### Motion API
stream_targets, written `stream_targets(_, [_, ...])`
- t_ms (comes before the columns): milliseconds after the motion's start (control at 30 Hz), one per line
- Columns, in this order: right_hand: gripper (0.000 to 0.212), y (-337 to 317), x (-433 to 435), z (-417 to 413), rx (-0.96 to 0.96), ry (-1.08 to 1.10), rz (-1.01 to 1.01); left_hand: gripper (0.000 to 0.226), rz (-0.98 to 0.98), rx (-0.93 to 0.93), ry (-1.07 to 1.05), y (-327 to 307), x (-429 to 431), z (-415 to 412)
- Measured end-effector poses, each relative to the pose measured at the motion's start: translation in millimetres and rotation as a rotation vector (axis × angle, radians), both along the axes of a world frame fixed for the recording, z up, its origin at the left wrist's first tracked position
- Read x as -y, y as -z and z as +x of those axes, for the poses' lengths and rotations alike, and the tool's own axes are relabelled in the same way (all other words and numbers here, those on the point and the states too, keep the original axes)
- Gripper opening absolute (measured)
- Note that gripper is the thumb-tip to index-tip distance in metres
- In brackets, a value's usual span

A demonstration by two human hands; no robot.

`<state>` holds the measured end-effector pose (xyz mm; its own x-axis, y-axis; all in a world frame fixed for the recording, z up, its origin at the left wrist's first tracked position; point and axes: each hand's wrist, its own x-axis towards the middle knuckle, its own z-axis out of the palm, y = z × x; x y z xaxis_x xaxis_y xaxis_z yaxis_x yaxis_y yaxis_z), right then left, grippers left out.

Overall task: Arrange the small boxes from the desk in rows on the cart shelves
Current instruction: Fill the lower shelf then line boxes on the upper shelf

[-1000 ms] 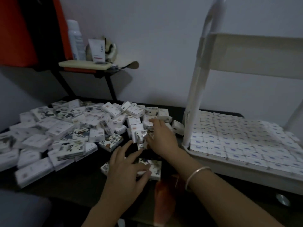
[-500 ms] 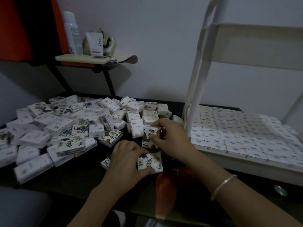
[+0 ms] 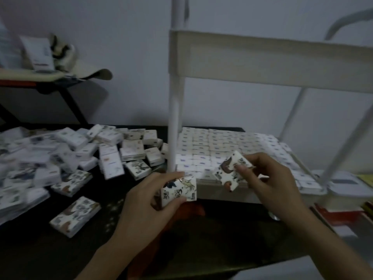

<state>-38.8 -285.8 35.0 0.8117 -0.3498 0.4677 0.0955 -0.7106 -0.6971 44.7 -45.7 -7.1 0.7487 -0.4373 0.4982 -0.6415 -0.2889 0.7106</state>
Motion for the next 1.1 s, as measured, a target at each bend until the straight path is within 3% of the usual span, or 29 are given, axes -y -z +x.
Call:
stream_targets(267, [0.020,-14,99,-18,-0.058,0.416,0.018,0.041,-0.345,-0.062,0.164,-21,108,20])
stream_targets(433, [0.024,-30,121,16,-0.157,0.508,-0.449,0.046,-0.288,-0.081,0.206,-30,177,51])
stream_targets(533, [0.015,-29,140,38,-0.249,0.569,-0.739,0.052,-0.317,-0.392,0.156,-23,200,61])
stream_targets(600, [0.016,-30,148,45,-0.288,0.626,-0.857,0.041,-0.423,-0.601,0.129,-21,202,66])
stream_targets(700, [0.015,-42,153,49,-0.512,0.696,-0.843,0.027,-0.523,-0.646,0.148,-18,198,70])
stream_targets(800, [0.024,-55,161,58,-0.799,0.741,-0.616,0.026,-0.531,-0.599,0.177,-17,195,68])
stream_targets(1100, [0.031,-48,189,71,-0.841,0.735,-0.421,0.026,-0.500,-0.571,0.222,-15,195,65])
